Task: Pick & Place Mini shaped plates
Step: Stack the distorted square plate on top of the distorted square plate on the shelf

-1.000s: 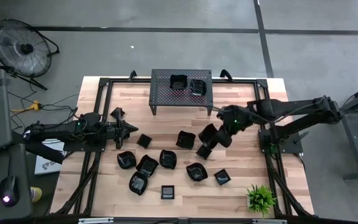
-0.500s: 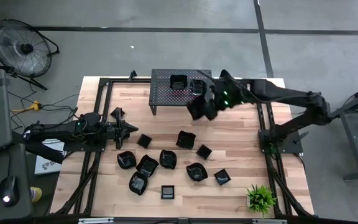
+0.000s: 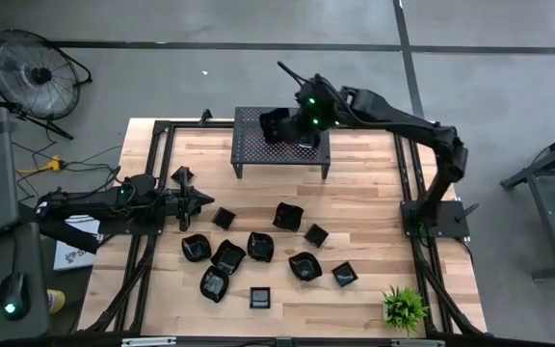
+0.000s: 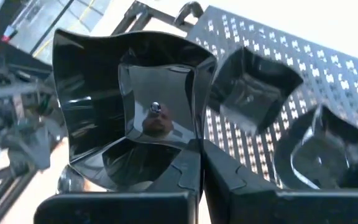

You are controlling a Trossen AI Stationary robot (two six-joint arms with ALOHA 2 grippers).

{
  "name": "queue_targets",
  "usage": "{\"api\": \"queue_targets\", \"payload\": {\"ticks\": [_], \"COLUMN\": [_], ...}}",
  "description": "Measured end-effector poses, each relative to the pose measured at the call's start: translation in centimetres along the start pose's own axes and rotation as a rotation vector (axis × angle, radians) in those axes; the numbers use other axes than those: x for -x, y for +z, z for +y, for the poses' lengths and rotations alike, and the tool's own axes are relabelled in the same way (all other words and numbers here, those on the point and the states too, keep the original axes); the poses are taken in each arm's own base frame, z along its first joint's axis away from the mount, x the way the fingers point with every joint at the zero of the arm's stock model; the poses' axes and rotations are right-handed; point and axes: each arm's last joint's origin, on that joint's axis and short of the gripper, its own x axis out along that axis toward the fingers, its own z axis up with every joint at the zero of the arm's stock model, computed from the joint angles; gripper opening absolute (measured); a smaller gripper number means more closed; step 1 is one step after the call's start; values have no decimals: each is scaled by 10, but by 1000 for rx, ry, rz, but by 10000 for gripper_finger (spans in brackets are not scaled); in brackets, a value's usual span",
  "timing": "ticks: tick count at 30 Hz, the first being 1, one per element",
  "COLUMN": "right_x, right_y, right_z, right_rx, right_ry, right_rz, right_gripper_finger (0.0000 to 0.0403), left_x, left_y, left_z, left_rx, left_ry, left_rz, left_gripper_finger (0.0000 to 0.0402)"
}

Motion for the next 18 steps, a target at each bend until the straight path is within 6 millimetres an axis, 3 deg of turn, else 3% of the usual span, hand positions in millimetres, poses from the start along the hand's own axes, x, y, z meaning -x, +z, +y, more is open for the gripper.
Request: {"api": "queue_targets", "payload": {"ticks": [6,18], "right_x": [-17,-43], "right_y": [18,34], "right_z": [-6,-37], "right_rx": [-56,-203], "right_ry": [-1,-22], "right_rz": [-25,14], "right_gripper_finger": [5,9], "left_x": [0,0], "left_y": [0,0], "left_z": [0,0], "left_rx": [0,0], "left_ry": [0,0], "left_rz": [0,0], "left_gripper_finger": [3,3]}}
